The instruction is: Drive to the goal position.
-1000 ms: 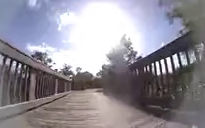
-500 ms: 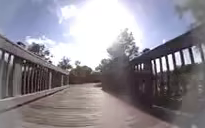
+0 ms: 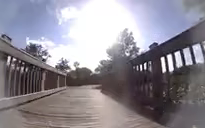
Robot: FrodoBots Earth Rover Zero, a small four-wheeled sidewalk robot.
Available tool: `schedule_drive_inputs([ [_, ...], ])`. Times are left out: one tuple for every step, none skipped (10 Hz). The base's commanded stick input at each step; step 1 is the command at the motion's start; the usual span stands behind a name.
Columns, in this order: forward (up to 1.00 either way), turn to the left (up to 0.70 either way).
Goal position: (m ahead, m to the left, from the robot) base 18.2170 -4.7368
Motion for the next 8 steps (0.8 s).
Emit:
schedule_drive_inputs([
  [0.70, 0.00],
  [0.70, 0.00],
  [0.70, 0.00],
  [0.70, 0.05],
  [0.70, 0.35],
  [0.70, 0.35],
  [0.70, 0.34],
  [0.70, 0.17],
])
